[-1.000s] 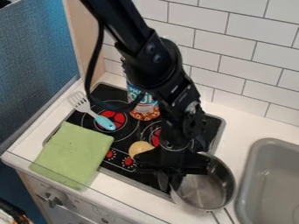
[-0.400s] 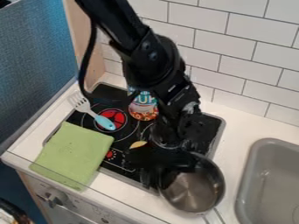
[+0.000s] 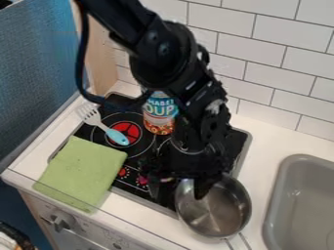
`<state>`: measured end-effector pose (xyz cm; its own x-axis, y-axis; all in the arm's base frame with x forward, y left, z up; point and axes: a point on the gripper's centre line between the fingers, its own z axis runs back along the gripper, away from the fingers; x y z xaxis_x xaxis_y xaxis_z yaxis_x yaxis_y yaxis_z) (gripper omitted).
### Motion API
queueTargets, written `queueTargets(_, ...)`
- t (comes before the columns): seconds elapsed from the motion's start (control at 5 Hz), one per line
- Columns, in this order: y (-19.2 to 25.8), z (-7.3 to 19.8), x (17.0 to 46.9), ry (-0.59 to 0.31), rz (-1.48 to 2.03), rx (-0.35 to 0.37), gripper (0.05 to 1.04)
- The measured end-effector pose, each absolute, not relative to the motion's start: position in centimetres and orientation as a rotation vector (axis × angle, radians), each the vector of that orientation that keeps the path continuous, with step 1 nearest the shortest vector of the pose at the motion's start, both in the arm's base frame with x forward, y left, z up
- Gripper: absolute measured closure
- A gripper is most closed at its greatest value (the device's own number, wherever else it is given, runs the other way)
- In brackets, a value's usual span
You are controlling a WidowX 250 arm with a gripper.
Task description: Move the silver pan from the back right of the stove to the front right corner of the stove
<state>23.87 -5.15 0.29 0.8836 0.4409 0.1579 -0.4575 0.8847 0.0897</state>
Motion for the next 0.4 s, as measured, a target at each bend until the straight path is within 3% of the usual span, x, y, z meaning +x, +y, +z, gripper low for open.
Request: queueTargets(0.4,-7.0,4.4,26.4,-0.182,0.376,0.212,0.083)
